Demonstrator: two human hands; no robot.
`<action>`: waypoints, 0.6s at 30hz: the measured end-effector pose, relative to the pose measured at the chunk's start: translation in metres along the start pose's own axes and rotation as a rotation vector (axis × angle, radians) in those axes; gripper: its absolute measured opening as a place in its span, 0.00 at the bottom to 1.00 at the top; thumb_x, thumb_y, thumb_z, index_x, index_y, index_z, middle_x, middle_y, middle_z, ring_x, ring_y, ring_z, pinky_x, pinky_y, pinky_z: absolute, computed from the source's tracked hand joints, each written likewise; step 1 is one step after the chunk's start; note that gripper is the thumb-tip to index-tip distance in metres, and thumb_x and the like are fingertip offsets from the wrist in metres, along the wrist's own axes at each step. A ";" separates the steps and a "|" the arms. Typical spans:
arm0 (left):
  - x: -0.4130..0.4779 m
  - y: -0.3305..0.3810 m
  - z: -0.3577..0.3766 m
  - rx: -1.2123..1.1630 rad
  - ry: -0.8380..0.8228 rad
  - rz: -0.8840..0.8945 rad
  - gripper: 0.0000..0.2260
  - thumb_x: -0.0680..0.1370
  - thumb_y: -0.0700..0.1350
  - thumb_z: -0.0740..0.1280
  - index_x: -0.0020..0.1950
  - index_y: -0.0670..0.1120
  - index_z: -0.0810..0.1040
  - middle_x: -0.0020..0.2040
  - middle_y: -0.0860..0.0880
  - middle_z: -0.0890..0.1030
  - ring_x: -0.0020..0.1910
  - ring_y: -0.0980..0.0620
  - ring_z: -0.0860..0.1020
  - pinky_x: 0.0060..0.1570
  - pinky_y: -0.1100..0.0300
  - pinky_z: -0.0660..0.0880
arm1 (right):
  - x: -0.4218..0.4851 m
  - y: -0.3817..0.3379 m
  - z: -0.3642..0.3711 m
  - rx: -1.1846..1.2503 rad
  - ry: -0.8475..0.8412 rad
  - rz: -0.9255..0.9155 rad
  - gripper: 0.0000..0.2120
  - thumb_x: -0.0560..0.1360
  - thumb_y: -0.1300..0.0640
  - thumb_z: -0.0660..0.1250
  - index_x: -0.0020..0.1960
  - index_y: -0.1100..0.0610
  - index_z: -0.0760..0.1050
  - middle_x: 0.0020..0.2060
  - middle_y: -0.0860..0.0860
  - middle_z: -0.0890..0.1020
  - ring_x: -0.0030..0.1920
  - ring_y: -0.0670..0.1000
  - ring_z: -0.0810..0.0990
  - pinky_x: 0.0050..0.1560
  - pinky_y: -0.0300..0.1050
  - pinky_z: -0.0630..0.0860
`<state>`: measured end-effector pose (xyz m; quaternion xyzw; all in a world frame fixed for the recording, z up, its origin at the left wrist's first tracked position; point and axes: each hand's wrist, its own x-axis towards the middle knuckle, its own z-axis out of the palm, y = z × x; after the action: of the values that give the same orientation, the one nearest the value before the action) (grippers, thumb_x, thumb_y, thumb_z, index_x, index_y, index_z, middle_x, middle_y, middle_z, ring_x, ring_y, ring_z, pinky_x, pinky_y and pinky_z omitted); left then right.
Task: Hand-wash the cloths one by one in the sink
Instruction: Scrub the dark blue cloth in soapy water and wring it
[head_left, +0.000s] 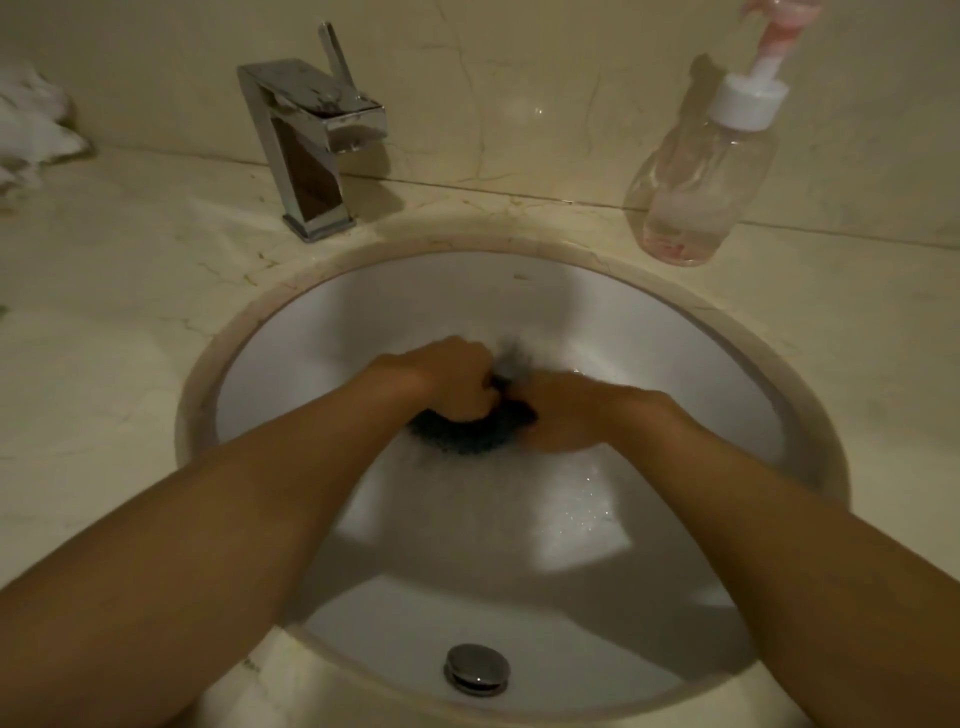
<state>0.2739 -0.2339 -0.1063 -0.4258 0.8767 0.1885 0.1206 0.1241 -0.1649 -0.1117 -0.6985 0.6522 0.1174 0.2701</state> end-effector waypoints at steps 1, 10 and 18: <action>0.001 0.000 0.005 0.032 -0.053 0.005 0.12 0.80 0.52 0.65 0.44 0.45 0.74 0.46 0.42 0.76 0.39 0.46 0.75 0.46 0.46 0.77 | 0.002 0.004 0.005 -0.061 -0.024 0.028 0.26 0.79 0.51 0.63 0.78 0.47 0.67 0.74 0.52 0.72 0.75 0.59 0.69 0.73 0.60 0.68; 0.003 -0.010 0.010 0.033 -0.015 0.066 0.14 0.80 0.50 0.67 0.63 0.48 0.74 0.64 0.42 0.77 0.59 0.41 0.77 0.57 0.48 0.75 | 0.022 -0.007 0.003 0.294 0.228 0.080 0.13 0.84 0.57 0.59 0.57 0.61 0.81 0.50 0.56 0.83 0.47 0.55 0.81 0.46 0.46 0.74; 0.000 0.025 -0.011 -0.914 0.296 -0.098 0.16 0.86 0.45 0.55 0.57 0.39 0.80 0.53 0.42 0.82 0.52 0.43 0.80 0.54 0.50 0.78 | -0.002 -0.020 -0.020 1.073 0.568 0.228 0.12 0.84 0.57 0.59 0.53 0.65 0.76 0.41 0.62 0.79 0.32 0.58 0.77 0.19 0.41 0.68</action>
<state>0.2532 -0.2245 -0.0904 -0.4981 0.6909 0.4857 -0.1963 0.1399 -0.1736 -0.0897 -0.3951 0.7373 -0.3897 0.3853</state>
